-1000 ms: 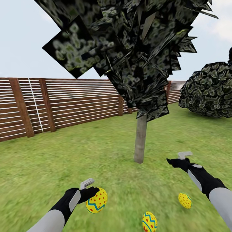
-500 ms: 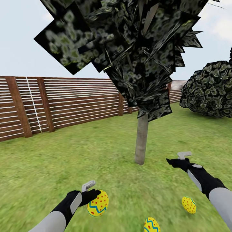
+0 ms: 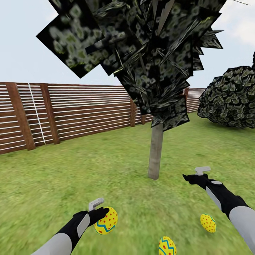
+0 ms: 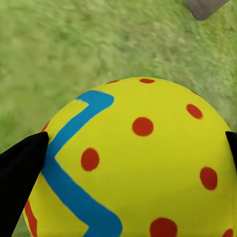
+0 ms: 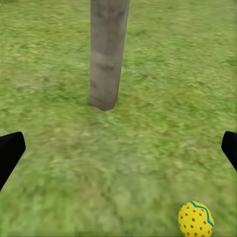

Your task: Take the three Easter eggs out of the wicker basket on the lawn in the garden, then place them on the lawn next to a single tree (choose any tree) so that all three eggs are next to the same tree and none are left in the basket.

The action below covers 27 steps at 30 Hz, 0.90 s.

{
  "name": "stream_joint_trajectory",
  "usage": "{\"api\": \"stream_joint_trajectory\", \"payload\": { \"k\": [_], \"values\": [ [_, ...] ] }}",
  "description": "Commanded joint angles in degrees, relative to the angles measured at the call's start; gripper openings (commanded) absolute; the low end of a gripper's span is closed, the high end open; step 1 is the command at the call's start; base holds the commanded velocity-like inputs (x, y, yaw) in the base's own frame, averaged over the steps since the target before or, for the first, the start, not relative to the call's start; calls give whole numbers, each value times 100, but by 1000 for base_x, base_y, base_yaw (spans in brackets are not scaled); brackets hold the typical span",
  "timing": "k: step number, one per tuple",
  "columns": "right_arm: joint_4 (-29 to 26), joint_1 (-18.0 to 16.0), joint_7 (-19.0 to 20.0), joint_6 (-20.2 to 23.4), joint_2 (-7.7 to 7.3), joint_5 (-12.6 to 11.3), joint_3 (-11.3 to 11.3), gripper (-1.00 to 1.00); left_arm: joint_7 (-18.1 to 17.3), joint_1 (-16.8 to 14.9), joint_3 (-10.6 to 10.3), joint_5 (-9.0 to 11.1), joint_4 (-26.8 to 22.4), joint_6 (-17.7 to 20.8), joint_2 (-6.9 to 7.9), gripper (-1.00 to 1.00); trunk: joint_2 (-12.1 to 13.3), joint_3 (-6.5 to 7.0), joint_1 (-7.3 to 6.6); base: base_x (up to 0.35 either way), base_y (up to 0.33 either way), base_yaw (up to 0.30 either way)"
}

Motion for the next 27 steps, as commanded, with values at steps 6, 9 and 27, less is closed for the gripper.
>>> {"api": "stream_joint_trajectory", "payload": {
  "k": [6, 9, 27],
  "values": [
    [-9, -4, -3, 35, -7, -54, 31, 100, -13, -2, 42, 24, -11, 43, -10, -100, -245, -115, 132, 0, 0, 0],
    [4, -4, -3, 25, -7, -54, 31, 100, -13, -2, 44, 26, -11, 36, -18, -100, -366, -169, 198, 0, 0, 0],
    [44, -4, 32, 18, -22, -101, 23, 100, -13, -2, 72, 60, -11, -18, -15, -100, -927, -420, 505, 0, 0, 0]
  ]
}}
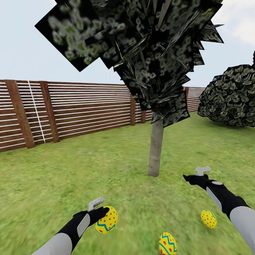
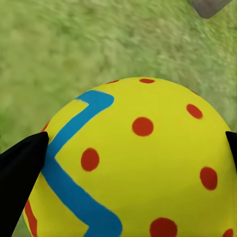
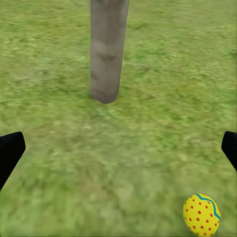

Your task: Take the three Easter eggs out of the wicker basket on the lawn in the garden, then place them on the lawn next to a single tree (choose any tree) so that all three eggs are next to the same tree and none are left in the basket.

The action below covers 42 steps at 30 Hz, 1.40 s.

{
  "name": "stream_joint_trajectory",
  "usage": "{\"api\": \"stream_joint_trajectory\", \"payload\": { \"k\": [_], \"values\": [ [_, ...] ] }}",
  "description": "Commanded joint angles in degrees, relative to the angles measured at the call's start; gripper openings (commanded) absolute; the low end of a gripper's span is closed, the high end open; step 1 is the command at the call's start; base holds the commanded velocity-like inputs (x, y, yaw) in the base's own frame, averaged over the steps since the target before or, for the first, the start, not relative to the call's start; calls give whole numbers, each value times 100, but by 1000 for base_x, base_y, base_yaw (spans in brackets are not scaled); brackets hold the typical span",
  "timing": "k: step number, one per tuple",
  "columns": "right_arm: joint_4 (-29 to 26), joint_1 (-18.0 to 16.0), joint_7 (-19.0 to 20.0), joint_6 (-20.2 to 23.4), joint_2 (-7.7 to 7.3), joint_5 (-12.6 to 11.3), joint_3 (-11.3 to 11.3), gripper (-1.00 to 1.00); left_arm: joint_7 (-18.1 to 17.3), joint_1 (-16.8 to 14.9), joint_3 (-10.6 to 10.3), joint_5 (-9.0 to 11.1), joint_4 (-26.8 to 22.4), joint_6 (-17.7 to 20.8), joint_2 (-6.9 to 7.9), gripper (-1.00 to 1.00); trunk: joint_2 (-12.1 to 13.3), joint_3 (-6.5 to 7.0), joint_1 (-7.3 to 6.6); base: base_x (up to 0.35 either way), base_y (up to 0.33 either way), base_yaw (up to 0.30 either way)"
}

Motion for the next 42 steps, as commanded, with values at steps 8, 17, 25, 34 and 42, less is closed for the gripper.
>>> {"api": "stream_joint_trajectory", "payload": {
  "k": [8, 17, 25, 34, 42],
  "values": [
    [-9, -4, 3, 9, -9, -60, 31, 100, -14, -2, 35, 7, -11, 42, -4, -100, -325, -151, 176, 0, 0, 0],
    [-9, -4, 15, -15, -1, -46, 40, 100, -14, -2, 28, 15, -11, 42, -7, -100, -686, -312, 373, 0, 0, 0],
    [-9, -4, 15, -11, 0, -45, 48, 100, -14, -2, 35, 21, -11, 42, -4, -100, -1007, -456, 549, 0, 0, 0],
    [-9, -4, 16, -7, 0, -21, 48, 100, -14, -2, 35, 24, -11, 42, -3, -100, -1368, -617, 747, 0, 0, 0],
    [-18, -4, 15, 15, 8, -12, 66, 100, -14, -2, 35, 30, -11, 42, -4, -100, -1689, -761, 922, 0, 0, 0]
  ]
}}
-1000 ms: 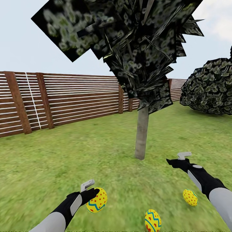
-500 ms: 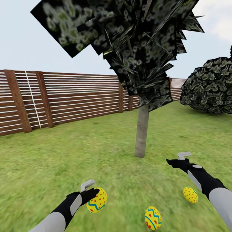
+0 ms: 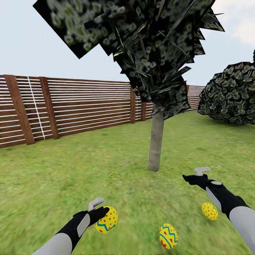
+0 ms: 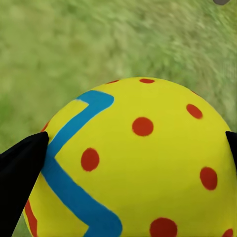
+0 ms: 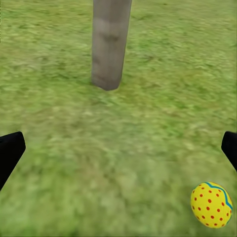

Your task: Take the three Easter eggs out of the wicker basket on the lawn in the garden, then place them on the lawn next to a single tree (choose any tree) so that all three eggs are next to the same tree and none are left in the basket.

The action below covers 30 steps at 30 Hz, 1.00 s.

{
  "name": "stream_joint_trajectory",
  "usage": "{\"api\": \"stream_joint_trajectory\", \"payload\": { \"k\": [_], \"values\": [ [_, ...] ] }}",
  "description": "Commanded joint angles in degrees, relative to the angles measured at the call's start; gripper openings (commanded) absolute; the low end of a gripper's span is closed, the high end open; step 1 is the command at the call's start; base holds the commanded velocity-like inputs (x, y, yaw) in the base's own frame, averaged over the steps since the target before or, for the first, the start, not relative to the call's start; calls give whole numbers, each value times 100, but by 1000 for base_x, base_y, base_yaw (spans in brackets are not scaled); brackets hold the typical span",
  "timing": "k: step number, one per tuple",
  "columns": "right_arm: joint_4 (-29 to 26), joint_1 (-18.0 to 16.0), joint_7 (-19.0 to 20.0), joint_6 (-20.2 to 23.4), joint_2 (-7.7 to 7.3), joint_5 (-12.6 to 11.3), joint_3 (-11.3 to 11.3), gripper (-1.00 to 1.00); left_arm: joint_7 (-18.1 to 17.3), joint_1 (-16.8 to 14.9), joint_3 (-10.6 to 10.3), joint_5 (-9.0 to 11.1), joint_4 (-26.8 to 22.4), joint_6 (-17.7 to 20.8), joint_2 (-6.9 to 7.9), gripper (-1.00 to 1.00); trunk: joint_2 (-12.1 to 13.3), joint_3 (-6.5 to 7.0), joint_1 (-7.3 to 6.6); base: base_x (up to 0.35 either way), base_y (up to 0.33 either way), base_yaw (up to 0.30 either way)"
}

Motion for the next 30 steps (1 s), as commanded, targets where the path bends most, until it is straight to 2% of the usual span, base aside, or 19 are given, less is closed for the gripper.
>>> {"api": "stream_joint_trajectory", "payload": {
  "k": [1, 30],
  "values": [
    [-9, -3, -2, 29, -7, -59, 31, 100, -14, -2, 37, 26, -11, 43, -4, -100, -45, -25, 22, 0, 0, 0],
    [-7, -3, -2, 38, 11, -59, 35, 100, -14, -2, 54, 33, -11, 41, -4, -100, -1208, -545, 658, 0, 0, 0]
  ]
}}
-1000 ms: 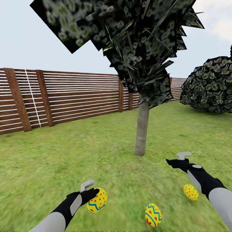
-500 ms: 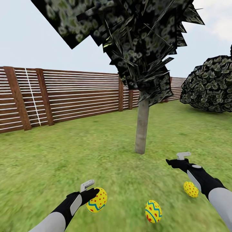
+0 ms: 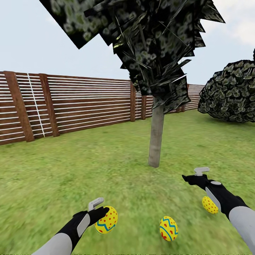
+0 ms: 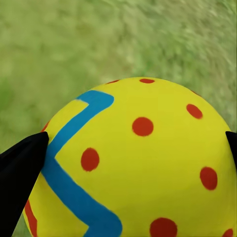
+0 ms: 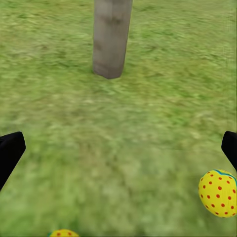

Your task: Take the three Easter eggs out of the wicker basket on the lawn in the garden, then place them on the lawn next to a single tree (choose any tree) so that all three eggs are next to the same tree and none are left in the basket.

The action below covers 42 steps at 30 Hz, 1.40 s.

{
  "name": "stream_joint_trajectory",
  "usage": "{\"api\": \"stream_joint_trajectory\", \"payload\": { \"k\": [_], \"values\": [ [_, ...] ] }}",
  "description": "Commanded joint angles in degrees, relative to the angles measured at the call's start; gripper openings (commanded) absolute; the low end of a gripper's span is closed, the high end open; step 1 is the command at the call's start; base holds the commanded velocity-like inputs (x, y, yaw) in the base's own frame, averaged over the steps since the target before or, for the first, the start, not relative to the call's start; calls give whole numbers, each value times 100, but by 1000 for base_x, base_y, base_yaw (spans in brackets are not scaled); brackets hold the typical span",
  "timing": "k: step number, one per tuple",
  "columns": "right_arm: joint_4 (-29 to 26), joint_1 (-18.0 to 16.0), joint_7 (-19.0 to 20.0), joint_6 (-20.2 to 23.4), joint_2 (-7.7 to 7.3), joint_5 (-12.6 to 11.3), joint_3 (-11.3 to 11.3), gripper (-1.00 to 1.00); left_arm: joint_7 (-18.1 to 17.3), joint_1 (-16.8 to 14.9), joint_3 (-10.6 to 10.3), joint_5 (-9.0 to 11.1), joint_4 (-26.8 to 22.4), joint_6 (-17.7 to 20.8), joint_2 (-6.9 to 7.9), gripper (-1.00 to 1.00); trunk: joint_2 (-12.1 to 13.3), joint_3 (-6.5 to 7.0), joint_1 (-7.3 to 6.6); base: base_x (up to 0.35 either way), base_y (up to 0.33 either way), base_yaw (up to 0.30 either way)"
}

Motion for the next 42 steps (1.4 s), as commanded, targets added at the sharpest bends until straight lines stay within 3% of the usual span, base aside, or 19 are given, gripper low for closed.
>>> {"api": "stream_joint_trajectory", "payload": {
  "k": [1, 10, 42],
  "values": [
    [-10, -3, -2, 29, -7, -59, 32, 100, -14, -1, 37, 26, -11, 41, -4, -100, -44, -25, 21, 0, 0, 0],
    [-11, -3, -2, 37, -6, -59, 32, 100, -14, -1, 28, 26, -11, 38, -13, -100, -405, -186, 219, 0, 0, 0],
    [-12, -3, -2, 38, 2, -59, 36, 100, -14, -1, 19, -6, -4, 36, -22, -100, -448, -895, 301, 0, 0, 0]
  ]
}}
